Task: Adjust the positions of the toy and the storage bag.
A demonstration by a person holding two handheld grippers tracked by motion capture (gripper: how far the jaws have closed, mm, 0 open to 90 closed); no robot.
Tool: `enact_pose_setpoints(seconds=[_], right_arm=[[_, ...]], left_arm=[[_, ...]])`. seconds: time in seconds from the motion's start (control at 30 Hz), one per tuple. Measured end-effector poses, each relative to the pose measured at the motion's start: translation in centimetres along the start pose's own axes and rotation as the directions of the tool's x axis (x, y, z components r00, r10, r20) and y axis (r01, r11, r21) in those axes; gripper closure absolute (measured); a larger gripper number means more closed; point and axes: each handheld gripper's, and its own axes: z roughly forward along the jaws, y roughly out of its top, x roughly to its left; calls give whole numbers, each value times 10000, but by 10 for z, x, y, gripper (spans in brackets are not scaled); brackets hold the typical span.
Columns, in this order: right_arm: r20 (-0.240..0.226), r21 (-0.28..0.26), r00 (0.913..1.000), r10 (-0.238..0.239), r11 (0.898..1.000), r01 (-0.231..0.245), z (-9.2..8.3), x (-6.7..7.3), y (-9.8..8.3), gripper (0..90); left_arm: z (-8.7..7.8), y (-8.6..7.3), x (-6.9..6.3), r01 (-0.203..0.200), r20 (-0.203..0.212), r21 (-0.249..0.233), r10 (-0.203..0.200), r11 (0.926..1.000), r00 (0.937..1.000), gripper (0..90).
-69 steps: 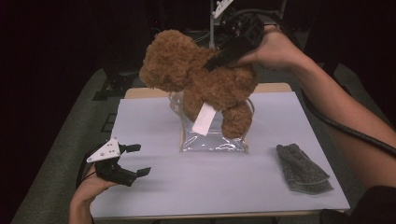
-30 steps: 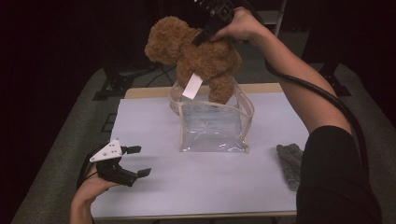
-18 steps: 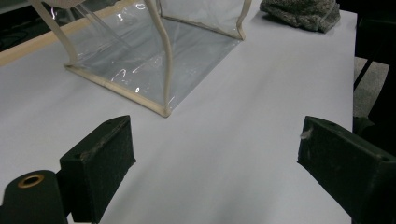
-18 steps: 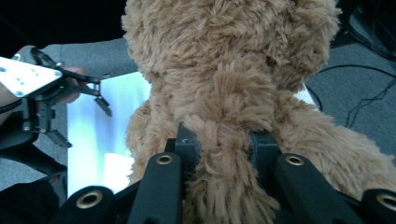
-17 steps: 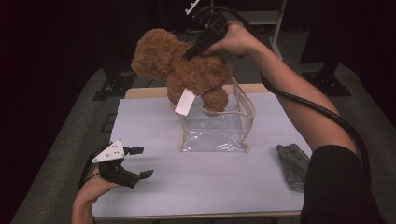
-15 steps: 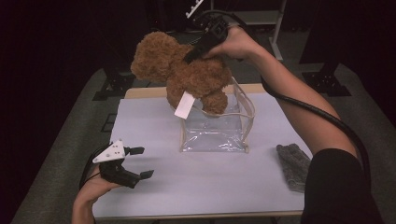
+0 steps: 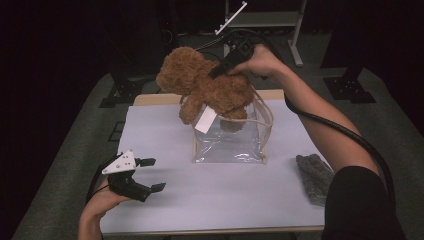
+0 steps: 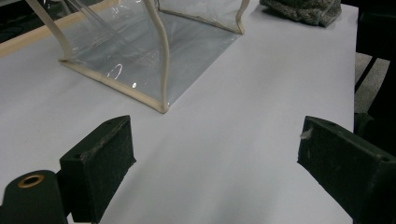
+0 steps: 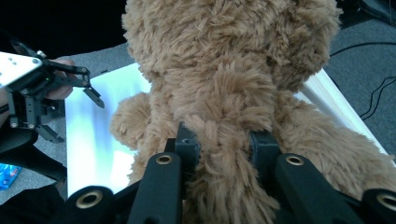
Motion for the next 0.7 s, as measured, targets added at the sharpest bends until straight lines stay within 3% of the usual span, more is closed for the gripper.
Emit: enact_pose_setpoints(seconds=[0.13, 0.47, 0.7], right_arm=[[134, -45, 9997, 220, 9997, -220, -2, -6, -7, 708], [935, -481, 9930, 721, 9965, -679, -26, -20, -10, 708], [1363, -499, 9882, 703, 9967, -640, -33, -22, -11, 708]], left_arm=[[-1, 0, 0, 10, -27, -40, -10, 10000, 10000, 96], [-2, -1, 0, 9, -24, 3, -9, 10000, 10000, 96], [1, -1, 0, 18, 6, 71, -18, 10000, 10000, 96]])
